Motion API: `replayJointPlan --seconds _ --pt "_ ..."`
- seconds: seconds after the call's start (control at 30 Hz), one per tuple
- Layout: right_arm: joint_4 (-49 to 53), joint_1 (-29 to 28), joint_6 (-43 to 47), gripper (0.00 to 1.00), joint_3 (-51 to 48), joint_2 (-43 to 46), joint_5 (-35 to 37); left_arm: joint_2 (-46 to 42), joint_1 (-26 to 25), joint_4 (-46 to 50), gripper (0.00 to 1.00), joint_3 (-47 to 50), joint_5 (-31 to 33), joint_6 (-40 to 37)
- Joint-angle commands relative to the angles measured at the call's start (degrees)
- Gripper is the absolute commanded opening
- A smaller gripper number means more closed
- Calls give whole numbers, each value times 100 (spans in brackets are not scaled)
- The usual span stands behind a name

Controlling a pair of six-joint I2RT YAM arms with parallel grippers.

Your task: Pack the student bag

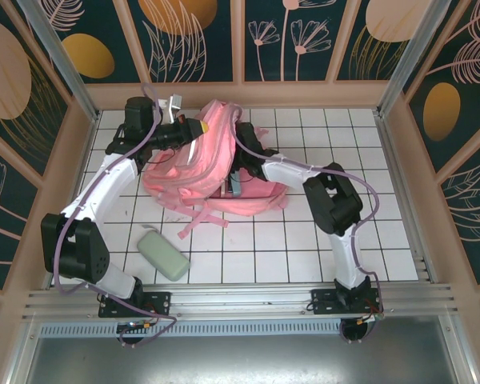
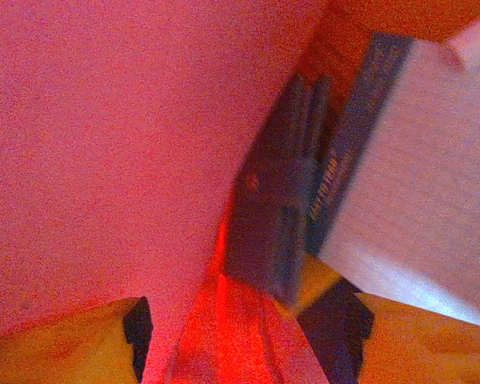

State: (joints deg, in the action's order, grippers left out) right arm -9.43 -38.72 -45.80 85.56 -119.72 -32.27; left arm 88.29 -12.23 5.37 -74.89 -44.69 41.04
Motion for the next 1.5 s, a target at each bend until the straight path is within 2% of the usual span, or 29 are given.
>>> replayJointPlan --seconds 0.0,0.13,0.3,0.47,0.57,0.67,0.83,0.97,1.13,1.27,1.3,1.47 --pt "-398 113 15 72 -547 616 86 -369 119 -1049 0 -33 -314 160" --pt "-724 153 193 77 -1111 1164 115 -409 204 -1062 0 70 -155 229" --pt "-641 367 272 79 -1879 2045 816 -426 273 -972 0 90 27 221" --pt "213 486 747 79 -2481 3018 1892 -487 319 -871 0 141 266 199" --pt "83 420 944 79 -3145 3836 2069 -500 326 -867 0 168 346 252" --pt "-70 -27 1395 79 -3815 4734 2395 -517 326 -778 0 113 467 284" --pt "111 -1559 2240 80 -4274 5620 3404 -553 337 -461 0 -93 727 320" --pt "399 -2649 2443 82 -4070 5166 4019 -574 330 -281 0 -234 798 382" --pt "924 -3292 2604 87 -3055 3546 3688 -507 331 149 0 -459 850 242" --pt "1381 -3543 2837 92 -1978 2284 3362 -430 342 338 0 -574 894 186" --pt "1475 -3568 2872 99 -1704 1986 3262 -405 336 358 0 -588 878 205" --pt "1899 -3614 3002 99 -616 899 2686 -337 348 451 0 -544 856 161"
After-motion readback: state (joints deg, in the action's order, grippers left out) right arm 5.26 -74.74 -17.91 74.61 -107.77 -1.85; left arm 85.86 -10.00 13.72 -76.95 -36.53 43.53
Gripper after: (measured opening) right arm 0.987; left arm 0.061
